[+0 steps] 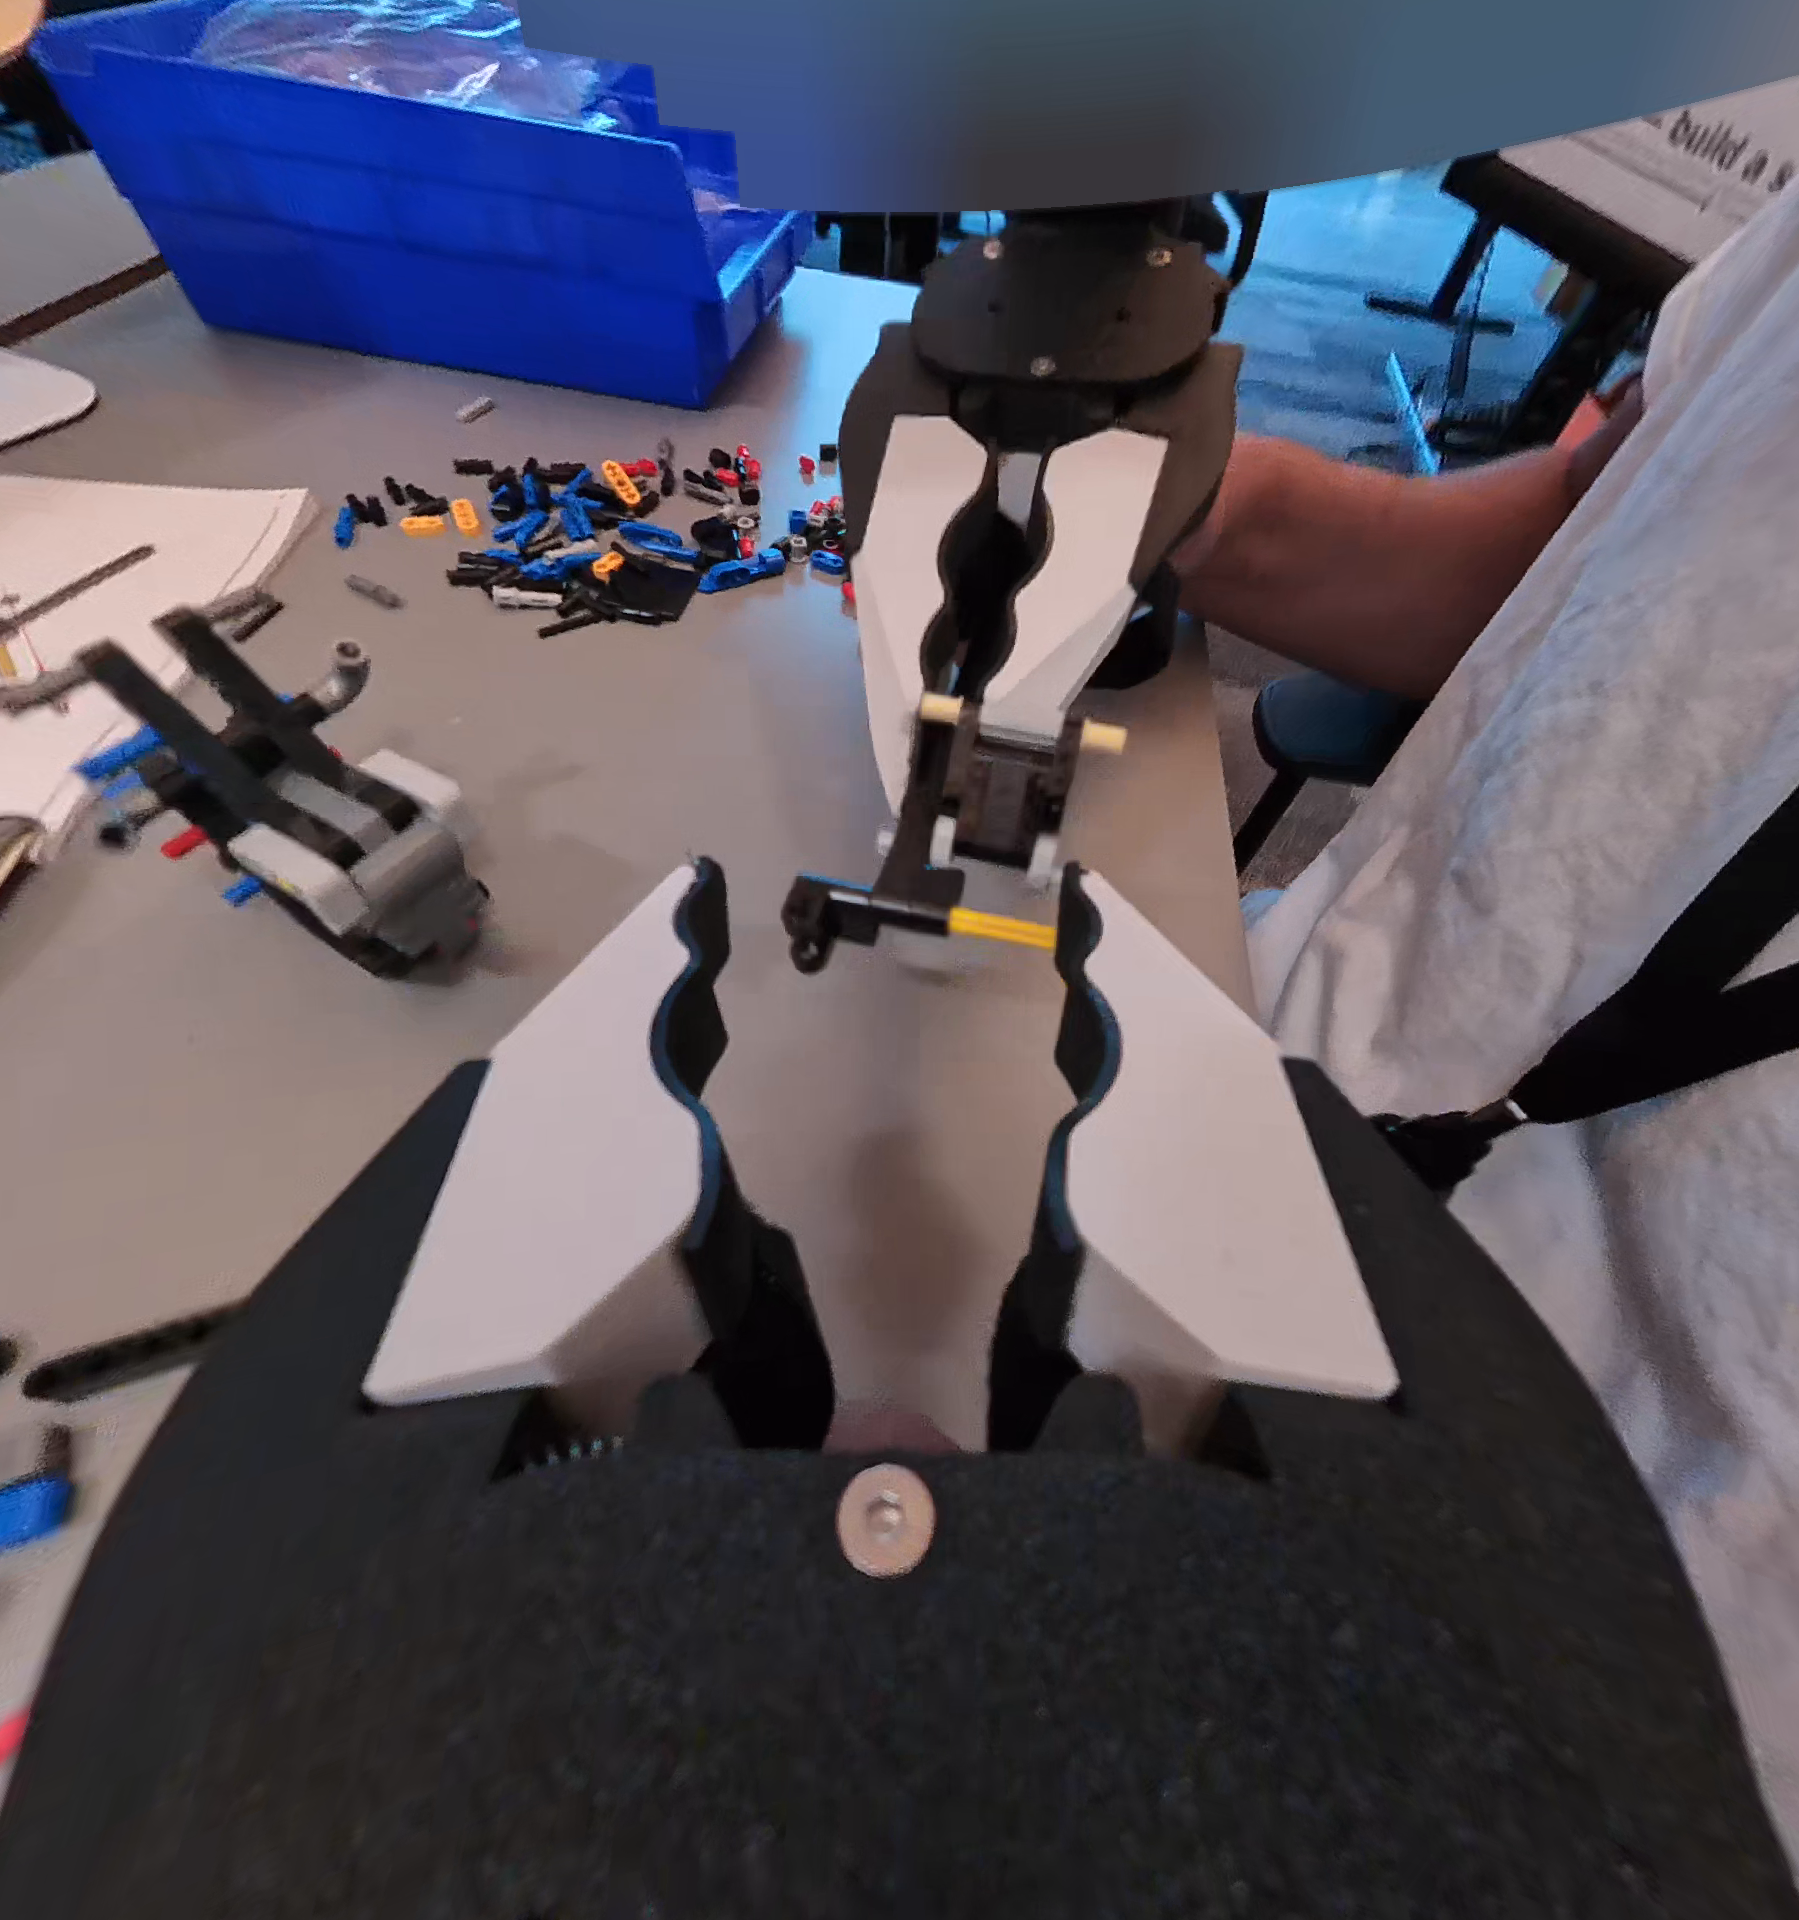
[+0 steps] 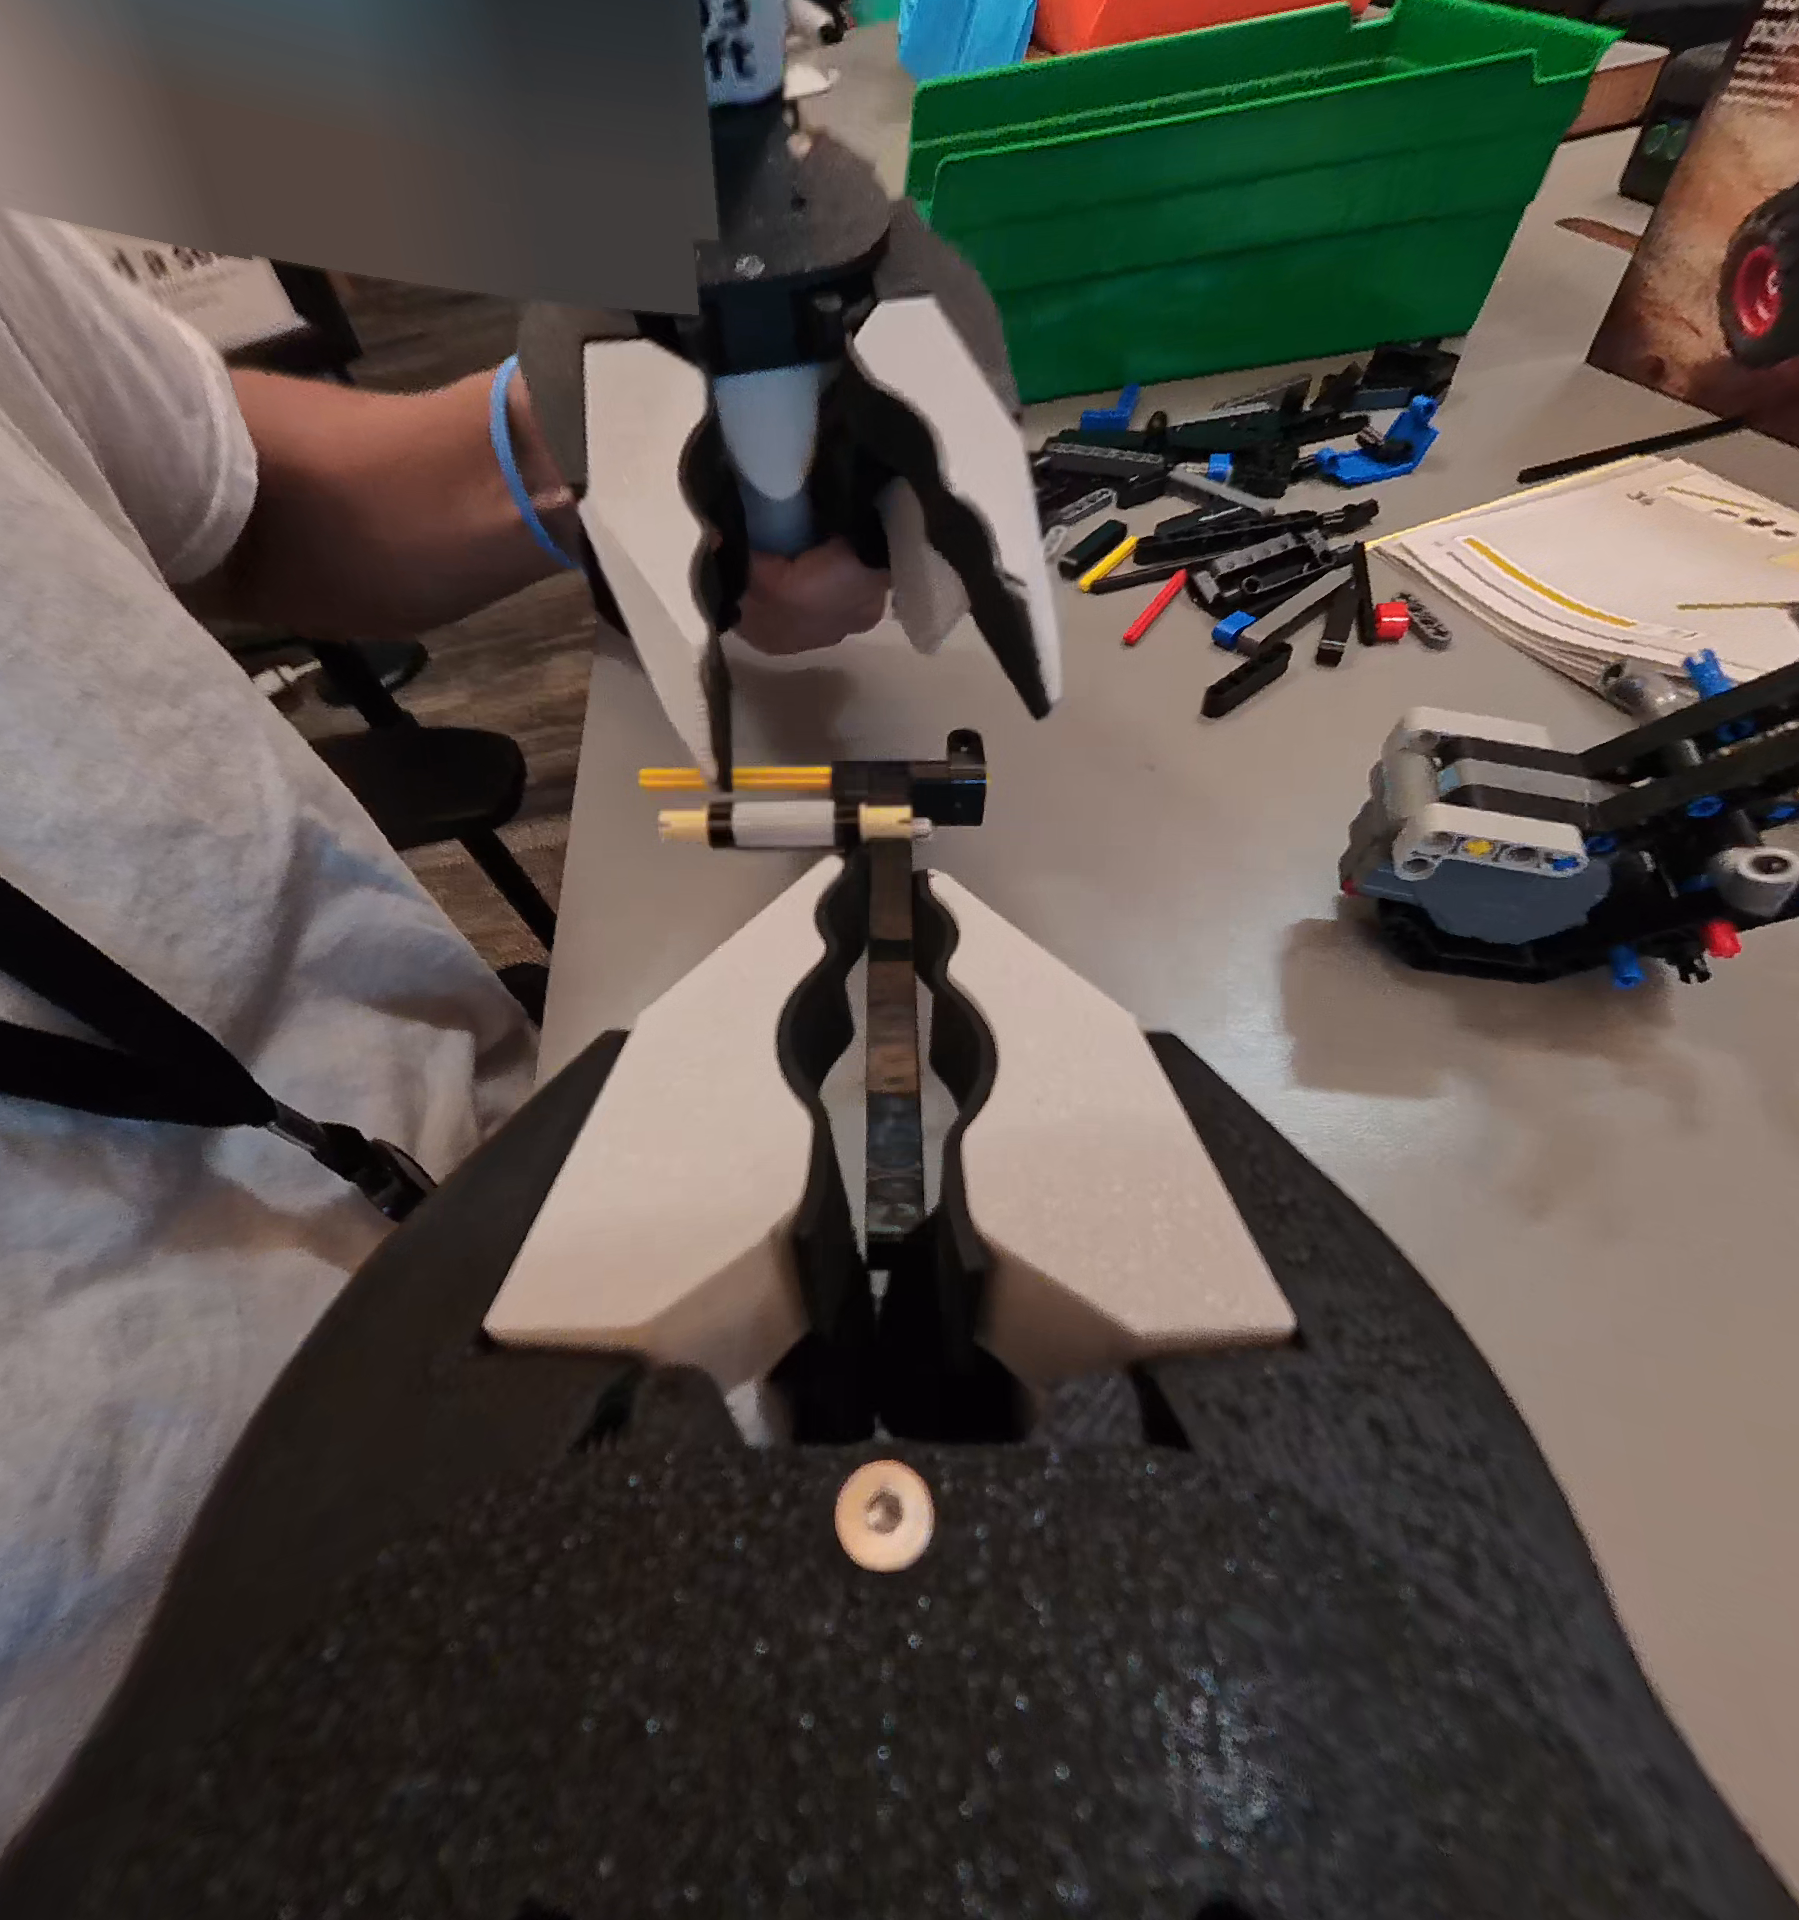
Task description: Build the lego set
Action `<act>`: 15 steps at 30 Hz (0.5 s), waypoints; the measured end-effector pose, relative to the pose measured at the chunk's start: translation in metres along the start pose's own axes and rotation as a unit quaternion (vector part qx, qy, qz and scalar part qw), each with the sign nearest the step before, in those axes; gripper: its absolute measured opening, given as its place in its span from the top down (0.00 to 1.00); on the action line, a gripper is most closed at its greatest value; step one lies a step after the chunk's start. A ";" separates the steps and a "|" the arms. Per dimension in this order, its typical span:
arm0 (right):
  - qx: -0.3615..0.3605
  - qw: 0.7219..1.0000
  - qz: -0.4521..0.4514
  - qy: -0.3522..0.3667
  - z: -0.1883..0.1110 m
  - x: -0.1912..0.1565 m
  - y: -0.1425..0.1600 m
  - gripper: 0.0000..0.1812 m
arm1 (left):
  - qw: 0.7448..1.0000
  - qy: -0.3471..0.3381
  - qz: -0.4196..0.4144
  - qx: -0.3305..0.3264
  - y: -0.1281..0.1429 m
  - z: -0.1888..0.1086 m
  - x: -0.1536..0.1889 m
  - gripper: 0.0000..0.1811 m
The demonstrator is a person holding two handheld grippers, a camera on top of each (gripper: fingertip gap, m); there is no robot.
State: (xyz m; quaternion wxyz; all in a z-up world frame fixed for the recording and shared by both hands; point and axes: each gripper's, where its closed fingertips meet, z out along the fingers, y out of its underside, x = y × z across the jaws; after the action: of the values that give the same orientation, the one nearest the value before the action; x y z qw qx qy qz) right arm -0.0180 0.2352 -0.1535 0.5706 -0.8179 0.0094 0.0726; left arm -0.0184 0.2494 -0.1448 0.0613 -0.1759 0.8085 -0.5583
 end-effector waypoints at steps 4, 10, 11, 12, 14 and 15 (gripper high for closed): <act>0.004 1.000 0.007 0.008 -0.001 0.003 -0.001 0.96 | 0.994 -0.006 -0.108 0.028 0.004 -0.006 -0.001 0.67; 0.031 0.997 -0.063 0.022 -0.002 -0.009 -0.016 0.96 | 0.910 0.123 -0.371 0.139 -0.012 -0.005 0.012 0.74; 0.027 0.997 -0.069 0.029 -0.002 -0.008 -0.016 0.96 | 0.900 0.125 -0.392 0.141 -0.010 -0.004 0.011 0.78; 0.026 0.996 -0.073 0.033 -0.003 -0.007 -0.017 0.96 | 0.890 0.128 -0.413 0.145 -0.009 -0.003 0.010 0.80; 0.029 0.996 -0.075 0.028 -0.004 -0.009 -0.018 0.96 | 0.873 0.134 -0.441 0.162 -0.011 -0.006 0.007 0.85; 0.029 0.996 -0.075 0.025 -0.004 -0.010 -0.019 0.96 | 0.867 0.134 -0.451 0.165 -0.011 -0.006 0.006 0.86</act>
State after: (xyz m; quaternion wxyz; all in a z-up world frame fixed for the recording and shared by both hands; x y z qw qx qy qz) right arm -0.0251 0.2372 -0.1334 0.5978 -0.8008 -0.0358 0.0087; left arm -0.0232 0.2492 -0.1318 -0.2783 -0.4319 0.5376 -0.6686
